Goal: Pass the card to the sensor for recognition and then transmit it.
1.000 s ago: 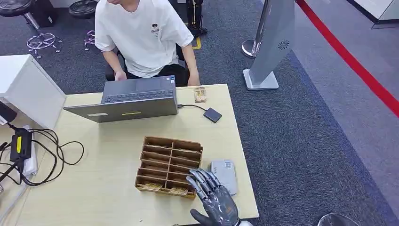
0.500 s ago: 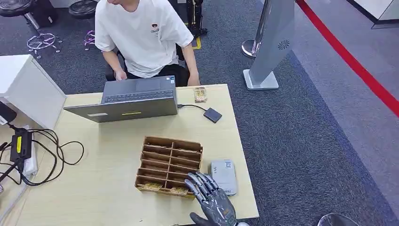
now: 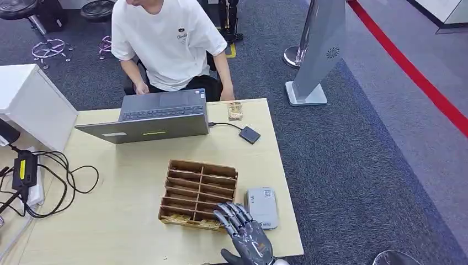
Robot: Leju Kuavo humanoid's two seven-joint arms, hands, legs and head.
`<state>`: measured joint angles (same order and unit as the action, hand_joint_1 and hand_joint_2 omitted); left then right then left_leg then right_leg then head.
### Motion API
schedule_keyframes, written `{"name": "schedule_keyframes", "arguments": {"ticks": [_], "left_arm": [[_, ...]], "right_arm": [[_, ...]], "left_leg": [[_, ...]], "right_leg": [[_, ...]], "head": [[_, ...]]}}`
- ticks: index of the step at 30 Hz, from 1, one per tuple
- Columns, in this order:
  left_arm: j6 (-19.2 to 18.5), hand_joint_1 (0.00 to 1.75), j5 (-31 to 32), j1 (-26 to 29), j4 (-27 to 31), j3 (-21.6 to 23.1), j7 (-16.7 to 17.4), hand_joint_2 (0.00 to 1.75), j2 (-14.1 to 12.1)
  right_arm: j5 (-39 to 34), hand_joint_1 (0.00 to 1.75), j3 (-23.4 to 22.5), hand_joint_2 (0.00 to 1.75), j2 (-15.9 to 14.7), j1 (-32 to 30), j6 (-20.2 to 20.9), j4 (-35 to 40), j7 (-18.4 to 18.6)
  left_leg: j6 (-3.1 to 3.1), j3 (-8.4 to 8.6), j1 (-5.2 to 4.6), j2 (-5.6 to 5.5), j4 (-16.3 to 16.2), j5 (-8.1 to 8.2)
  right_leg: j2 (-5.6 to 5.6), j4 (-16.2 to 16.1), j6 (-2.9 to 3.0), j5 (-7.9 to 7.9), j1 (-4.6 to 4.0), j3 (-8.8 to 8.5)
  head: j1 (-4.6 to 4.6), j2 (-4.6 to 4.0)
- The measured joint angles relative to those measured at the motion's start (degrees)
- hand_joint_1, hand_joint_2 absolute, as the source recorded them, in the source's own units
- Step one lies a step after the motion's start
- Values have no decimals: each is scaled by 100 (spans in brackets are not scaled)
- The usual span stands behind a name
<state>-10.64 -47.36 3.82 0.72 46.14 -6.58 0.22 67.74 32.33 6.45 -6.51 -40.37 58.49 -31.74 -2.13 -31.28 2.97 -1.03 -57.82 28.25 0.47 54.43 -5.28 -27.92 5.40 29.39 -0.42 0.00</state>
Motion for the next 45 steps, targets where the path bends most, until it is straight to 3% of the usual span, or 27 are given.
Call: {"name": "schedule_keyframes", "arguments": {"ticks": [10, 11, 12, 14, 17, 22, 45], "left_arm": [[-17, 0, 50, -4, 0, 2, 7, 175, -13], [-20, 0, 50, -5, 0, 2, 7, 175, -15], [-20, 0, 50, -5, 0, 2, 7, 175, -17], [-22, 0, 50, -5, 0, 2, 7, 175, -20], [-59, 0, -35, -6, 0, 22, 2, 175, -24], [-59, 0, -59, -9, 0, 77, -2, 175, -37], [-50, 0, -46, -10, 0, 101, -2, 175, -46]], "right_arm": [[72, 0, -212, 175, 197, 186, 0, -48, -13], [72, 159, -216, 175, 210, 199, 0, -48, -13], [72, 175, -221, 175, 219, 209, 0, -50, -13], [55, 175, -236, 175, 236, 223, 0, -48, -24], [-287, 175, -129, 175, 218, 281, 0, -50, 276], [-330, 175, -120, 175, 216, 304, 0, -74, 107], [-256, 175, -245, 175, 219, 207, 0, -133, 59]], "left_leg": [[0, 1, 0, 0, 0, 0], [0, 1, 0, 0, 0, 0], [0, 1, 0, 0, 0, 0], [0, 0, 0, 0, 0, 0], [0, 1, 0, 0, 0, 0], [0, 1, 0, 0, 0, 0], [0, 1, 0, 0, 0, 0]], "right_leg": [[0, 0, 0, 0, 0, 0], [0, 1, 0, 0, 0, 0], [0, 1, 0, 0, 0, 0], [0, 1, 0, 0, 0, 0], [0, 1, 0, 0, 0, 1], [0, 1, 0, 0, 0, 1], [0, 1, 0, 0, 0, 2]], "head": [[0, 0], [0, 0], [0, 0], [0, 0], [0, 0], [-2, 0], [0, 0]]}}
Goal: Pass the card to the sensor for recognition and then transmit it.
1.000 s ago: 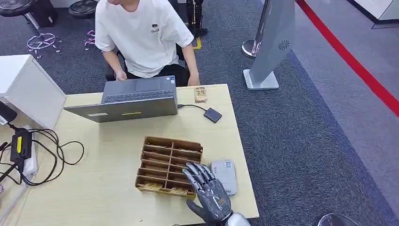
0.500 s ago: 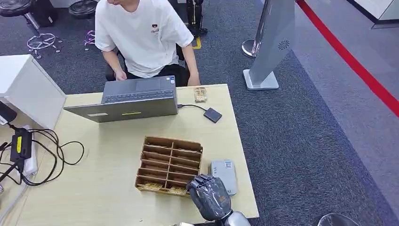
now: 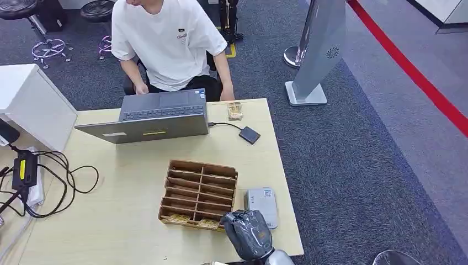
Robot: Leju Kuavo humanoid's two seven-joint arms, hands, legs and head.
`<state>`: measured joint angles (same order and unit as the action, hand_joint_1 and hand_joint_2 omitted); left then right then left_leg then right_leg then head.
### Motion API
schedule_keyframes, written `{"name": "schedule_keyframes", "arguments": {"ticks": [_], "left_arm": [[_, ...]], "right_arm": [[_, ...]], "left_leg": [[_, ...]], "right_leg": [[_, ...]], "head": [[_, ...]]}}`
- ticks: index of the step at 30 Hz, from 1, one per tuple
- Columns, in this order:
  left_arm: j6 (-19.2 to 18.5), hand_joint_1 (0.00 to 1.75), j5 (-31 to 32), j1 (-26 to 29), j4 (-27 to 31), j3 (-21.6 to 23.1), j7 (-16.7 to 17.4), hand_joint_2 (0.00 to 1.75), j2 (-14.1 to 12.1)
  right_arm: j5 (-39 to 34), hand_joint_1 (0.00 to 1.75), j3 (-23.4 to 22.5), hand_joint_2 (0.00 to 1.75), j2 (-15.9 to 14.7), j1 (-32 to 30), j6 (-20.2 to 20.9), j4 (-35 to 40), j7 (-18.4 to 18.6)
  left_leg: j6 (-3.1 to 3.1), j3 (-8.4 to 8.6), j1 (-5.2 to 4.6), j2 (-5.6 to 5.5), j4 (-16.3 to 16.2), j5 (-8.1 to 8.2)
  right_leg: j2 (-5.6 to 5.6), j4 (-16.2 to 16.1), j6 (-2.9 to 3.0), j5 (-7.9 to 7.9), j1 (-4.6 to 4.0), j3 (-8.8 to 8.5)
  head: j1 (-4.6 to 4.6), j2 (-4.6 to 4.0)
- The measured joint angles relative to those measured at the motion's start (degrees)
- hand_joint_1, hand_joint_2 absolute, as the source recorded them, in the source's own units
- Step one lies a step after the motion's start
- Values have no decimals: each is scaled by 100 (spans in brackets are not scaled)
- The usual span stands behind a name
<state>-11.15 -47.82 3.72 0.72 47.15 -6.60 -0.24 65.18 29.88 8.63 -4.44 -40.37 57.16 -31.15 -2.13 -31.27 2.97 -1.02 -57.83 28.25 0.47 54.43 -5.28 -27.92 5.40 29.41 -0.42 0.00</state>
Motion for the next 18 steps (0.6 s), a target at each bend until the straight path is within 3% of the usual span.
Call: {"name": "schedule_keyframes", "arguments": {"ticks": [5, 11, 18], "left_arm": [[4, 0, -74, 2, 0, 0, 0, 175, 15], [39, 0, -236, 17, 0, -2, -9, 175, 68], [77, 0, -256, 16, 0, -2, -17, 175, 101]], "right_arm": [[21, 175, -85, 175, -83, -366, -2, 753, -300], [-490, 175, 217, 175, -577, -854, 0, 2158, -455], [-833, 175, 538, 175, -984, -1000, 0, 2909, -286]], "left_leg": [[0, -2, 0, -1, 0, 0], [0, -4, -1, 0, 0, 2], [-3, 8, 0, 3, 0, 3]], "right_leg": [[-1, 0, 0, 0, 0, 1], [-2, -2, 0, -1, 0, 3], [1, -2, 0, -1, 0, 4]], "head": [[0, 0], [0, 0], [-2, 0]]}}
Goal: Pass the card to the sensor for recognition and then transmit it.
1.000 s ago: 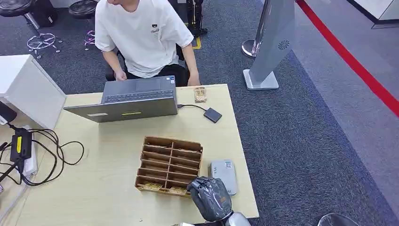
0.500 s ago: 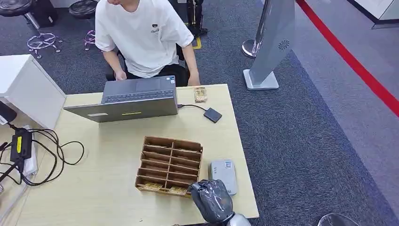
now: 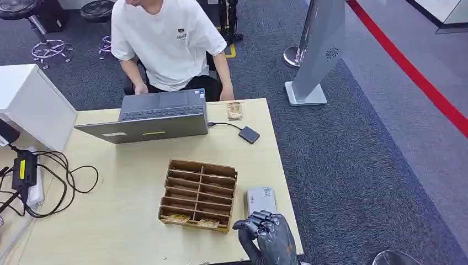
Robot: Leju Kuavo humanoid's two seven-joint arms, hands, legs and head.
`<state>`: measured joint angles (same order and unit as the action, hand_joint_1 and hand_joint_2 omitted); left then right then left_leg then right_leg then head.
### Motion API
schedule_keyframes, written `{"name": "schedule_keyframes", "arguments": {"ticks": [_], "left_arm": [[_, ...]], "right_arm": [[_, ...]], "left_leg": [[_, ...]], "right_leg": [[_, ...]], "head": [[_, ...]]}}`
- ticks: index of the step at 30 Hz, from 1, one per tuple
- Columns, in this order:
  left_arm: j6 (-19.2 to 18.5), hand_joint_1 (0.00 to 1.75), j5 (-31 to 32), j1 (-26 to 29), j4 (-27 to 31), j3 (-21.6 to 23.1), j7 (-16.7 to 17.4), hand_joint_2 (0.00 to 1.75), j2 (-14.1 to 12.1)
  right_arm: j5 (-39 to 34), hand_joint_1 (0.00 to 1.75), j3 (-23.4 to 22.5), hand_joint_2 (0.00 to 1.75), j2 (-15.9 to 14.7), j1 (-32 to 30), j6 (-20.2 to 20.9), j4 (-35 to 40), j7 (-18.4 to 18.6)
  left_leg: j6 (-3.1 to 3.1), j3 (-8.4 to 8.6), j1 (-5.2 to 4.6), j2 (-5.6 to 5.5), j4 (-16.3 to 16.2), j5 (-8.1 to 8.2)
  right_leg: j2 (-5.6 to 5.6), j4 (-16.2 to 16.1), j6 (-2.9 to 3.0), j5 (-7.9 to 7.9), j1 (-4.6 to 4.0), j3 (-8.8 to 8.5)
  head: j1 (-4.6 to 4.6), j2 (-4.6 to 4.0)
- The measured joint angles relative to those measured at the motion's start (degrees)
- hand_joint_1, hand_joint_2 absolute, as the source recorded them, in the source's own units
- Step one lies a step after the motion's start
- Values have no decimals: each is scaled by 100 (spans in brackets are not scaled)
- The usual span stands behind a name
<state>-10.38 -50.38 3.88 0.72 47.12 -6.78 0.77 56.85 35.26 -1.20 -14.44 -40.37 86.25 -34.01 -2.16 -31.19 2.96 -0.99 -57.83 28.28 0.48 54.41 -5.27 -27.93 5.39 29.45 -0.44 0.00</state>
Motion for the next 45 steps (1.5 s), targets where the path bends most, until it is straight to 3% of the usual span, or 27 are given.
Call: {"name": "schedule_keyframes", "arguments": {"ticks": [8, 9, 12, 15, 17, 23, 32, 39, 45], "left_arm": [[2, 0, 4, 0, -2, 0, 0, 175, 0], [2, 0, 4, 0, 0, 0, 0, 175, 0], [2, 0, 11, 0, -2, 0, -2, 175, 0], [-9, 0, 22, -1, -2, 0, -20, 175, -2], [-11, 0, 22, -5, -2, 0, -22, 175, -2], [-9, 0, 52, -4, -2, 0, -20, 175, -7], [-9, 0, 103, -8, -9, 0, -20, 175, -17], [-37, 0, 254, -15, -9, 0, 24, 175, -57], [-61, 0, 299, -23, -11, 2, 39, 175, -83]], "right_arm": [[-59, 175, 107, 175, -94, 60, 0, 76, 68], [-61, 0, 114, 175, -103, 66, 0, 76, 68], [-63, 0, 140, 175, -124, 76, 0, 79, 131], [-50, 0, 378, 175, -203, 245, 2, -77, 573], [-11, 0, 579, 175, -282, 401, 9, -285, 680], [118, 0, 688, 175, -251, 608, 9, -950, 459], [382, 0, 739, 175, -146, 785, 7, -1517, 461], [1289, 0, 273, 175, 271, 843, 0, -1410, 592], [1152, 0, 192, 175, 542, 1092, 0, -1338, 883]], "left_leg": [[0, 1, 0, -1, 0, 0], [0, 1, 0, -1, 0, 0], [0, -1, 0, 0, 0, 0], [0, 0, 0, 6, 1, 0], [0, 3, 0, 4, 0, 0], [0, 3, 0, 3, 0, 0], [0, 0, 0, 3, 0, 0], [0, 2, 1, 3, 1, -1], [0, 2, 1, 2, 0, -1]], "right_leg": [[0, 0, 0, 0, 0, -10], [0, 0, 0, 0, 0, -10], [0, 0, 0, 0, 0, -9], [7, 0, 0, 0, 0, -6], [4, 0, 0, 0, 0, -3], [4, 0, 1, 0, 0, -10], [4, 0, 1, 0, 0, -9], [5, 5, 1, 1, 0, -10], [3, 5, 2, 1, 0, -15]], "head": [[0, 0], [0, 0], [0, 0], [0, 0], [2, 0], [2, 0], [2, 0], [2, 0], [2, 0]]}}
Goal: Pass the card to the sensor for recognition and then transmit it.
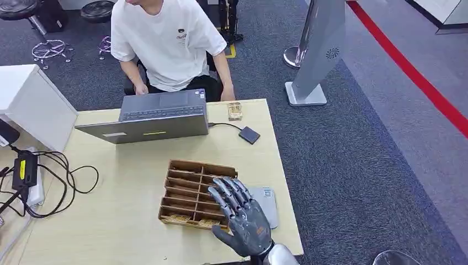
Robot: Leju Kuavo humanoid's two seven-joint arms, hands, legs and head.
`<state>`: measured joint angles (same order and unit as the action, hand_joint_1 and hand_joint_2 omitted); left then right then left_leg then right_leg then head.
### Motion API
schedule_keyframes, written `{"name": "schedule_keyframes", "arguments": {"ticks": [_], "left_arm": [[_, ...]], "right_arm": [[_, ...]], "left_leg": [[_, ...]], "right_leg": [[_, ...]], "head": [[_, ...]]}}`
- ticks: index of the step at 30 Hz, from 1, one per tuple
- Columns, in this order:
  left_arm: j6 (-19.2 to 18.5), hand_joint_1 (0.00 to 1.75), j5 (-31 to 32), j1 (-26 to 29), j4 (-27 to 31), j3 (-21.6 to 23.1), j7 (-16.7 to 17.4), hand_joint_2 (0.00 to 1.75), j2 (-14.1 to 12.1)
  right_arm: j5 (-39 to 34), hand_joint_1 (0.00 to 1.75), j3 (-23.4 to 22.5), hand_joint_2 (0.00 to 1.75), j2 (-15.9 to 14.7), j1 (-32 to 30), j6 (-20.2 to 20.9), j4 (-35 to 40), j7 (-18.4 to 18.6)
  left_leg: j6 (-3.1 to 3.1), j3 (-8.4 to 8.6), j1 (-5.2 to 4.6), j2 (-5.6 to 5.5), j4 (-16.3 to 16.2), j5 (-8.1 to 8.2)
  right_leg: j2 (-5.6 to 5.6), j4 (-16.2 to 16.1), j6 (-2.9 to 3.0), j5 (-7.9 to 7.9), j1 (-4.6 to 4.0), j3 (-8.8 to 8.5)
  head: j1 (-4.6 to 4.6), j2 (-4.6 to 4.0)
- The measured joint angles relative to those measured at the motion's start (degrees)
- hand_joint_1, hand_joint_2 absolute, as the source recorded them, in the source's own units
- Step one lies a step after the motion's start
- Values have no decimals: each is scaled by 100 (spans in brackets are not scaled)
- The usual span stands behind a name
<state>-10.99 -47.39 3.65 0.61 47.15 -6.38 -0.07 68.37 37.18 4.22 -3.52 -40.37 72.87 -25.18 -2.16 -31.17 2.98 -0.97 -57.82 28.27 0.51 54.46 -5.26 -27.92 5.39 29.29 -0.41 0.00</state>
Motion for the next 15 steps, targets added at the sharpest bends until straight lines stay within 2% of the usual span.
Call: {"name": "schedule_keyframes", "arguments": {"ticks": [8, 15], "left_arm": [[-7, 0, -144, -11, 2, 17, 33, 175, -4], [0, 0, -160, -21, 0, 50, 39, 175, -2]], "right_arm": [[-148, 0, 111, 175, 98, 137, 2, -172, 136], [-168, 0, 216, 175, 122, 274, 2, -422, 87]], "left_leg": [[0, 0, 0, 0, 0, 1], [0, 0, 0, 0, 0, 0]], "right_leg": [[0, 0, 0, 0, 0, 3], [-1, 0, 0, 0, 0, 2]], "head": [[0, 0], [0, 0]]}}
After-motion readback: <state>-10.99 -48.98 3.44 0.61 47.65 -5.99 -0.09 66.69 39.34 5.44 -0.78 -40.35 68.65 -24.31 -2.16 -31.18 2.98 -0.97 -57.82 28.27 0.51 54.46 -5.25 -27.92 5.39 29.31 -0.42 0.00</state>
